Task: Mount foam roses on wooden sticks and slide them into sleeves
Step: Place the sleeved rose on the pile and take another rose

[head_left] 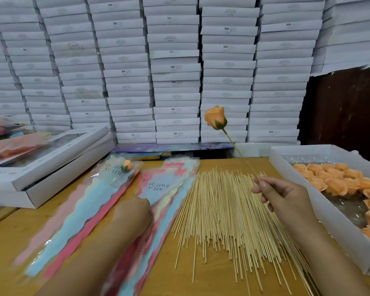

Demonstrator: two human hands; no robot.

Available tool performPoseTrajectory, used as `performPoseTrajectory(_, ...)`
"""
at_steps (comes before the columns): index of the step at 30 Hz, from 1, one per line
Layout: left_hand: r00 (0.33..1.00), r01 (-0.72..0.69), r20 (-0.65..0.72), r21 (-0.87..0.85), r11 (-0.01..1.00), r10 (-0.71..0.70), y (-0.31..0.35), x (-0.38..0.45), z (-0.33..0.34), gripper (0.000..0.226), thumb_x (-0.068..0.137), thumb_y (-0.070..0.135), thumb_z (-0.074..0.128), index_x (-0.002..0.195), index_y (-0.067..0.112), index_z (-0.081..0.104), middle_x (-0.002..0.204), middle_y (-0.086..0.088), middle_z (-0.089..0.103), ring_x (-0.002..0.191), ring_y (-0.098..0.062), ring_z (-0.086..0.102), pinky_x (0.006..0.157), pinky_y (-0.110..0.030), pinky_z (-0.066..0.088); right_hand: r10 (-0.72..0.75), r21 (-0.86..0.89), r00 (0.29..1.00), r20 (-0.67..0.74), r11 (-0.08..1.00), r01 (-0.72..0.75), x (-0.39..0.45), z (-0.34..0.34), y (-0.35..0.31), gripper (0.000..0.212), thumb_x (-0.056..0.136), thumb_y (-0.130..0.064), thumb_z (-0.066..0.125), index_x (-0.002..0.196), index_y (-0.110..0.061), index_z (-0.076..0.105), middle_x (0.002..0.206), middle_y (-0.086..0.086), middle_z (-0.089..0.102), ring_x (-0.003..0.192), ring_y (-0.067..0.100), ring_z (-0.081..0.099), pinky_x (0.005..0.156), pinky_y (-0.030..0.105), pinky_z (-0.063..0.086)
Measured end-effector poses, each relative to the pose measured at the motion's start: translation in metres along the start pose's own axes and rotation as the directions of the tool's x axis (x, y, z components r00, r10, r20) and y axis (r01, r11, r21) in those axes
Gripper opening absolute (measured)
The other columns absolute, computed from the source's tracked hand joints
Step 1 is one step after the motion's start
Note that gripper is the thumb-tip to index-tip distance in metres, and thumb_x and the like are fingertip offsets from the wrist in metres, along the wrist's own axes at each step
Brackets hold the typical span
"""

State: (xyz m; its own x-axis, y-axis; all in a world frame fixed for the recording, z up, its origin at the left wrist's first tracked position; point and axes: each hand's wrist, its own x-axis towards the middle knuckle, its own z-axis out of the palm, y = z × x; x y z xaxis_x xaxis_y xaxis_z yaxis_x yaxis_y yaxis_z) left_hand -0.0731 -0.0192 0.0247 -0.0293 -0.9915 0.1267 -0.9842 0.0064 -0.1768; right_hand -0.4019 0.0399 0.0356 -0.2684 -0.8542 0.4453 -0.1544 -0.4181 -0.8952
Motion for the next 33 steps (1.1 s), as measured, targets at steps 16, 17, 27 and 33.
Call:
performPoseTrajectory(16,0.979,-0.161,0.128,0.005,0.987,0.159,-0.002,-0.039,-0.044,0.020,0.093,0.027,0.055,0.101,0.026,0.073,0.105,0.007,0.073,0.091,-0.013,0.068,0.076,-0.028,0.056,-0.014,0.004,1.000,-0.005,1.000,0.014,0.000,0.001,0.002,0.021,0.096,-0.008,0.060,0.096,-0.024,0.074,0.085,-0.005,0.077,0.059,-0.001,0.057,0.056,0.008,0.046)
performPoseTrajectory(17,0.962,-0.174,0.200,-0.072,0.982,0.185,-0.007,-0.041,-0.048,0.021,0.091,0.038,0.060,0.099,0.027,0.075,0.103,0.009,0.073,0.091,-0.010,0.068,0.076,-0.027,0.056,-0.014,0.002,1.000,-0.002,1.000,0.014,0.000,0.001,0.002,0.020,0.096,-0.008,0.060,0.097,-0.023,0.074,0.084,-0.005,0.077,0.059,-0.001,0.057,0.056,0.008,0.046)
performPoseTrajectory(27,0.997,0.079,0.030,-0.449,0.890,-0.074,0.023,-0.001,-0.015,0.055,0.081,0.075,0.056,0.090,0.021,0.057,0.084,0.001,0.052,0.073,-0.017,0.057,0.062,-0.026,0.038,-0.020,0.025,1.000,0.021,0.999,0.019,-0.003,0.002,-0.003,0.033,0.097,-0.009,0.060,0.081,-0.033,0.078,0.088,-0.008,0.077,0.060,-0.002,0.059,0.055,0.009,0.046)
performPoseTrajectory(33,0.989,0.141,0.091,-0.419,0.897,-0.113,0.029,0.025,0.012,0.050,0.075,0.062,0.076,0.092,0.019,0.059,0.083,0.002,0.059,0.072,-0.010,0.051,0.066,-0.026,0.044,-0.019,0.026,1.000,-0.009,0.999,0.020,-0.005,0.004,-0.010,0.038,0.096,-0.013,0.061,0.073,-0.038,0.078,0.093,-0.008,0.077,0.090,-0.010,0.065,0.090,0.025,0.045)
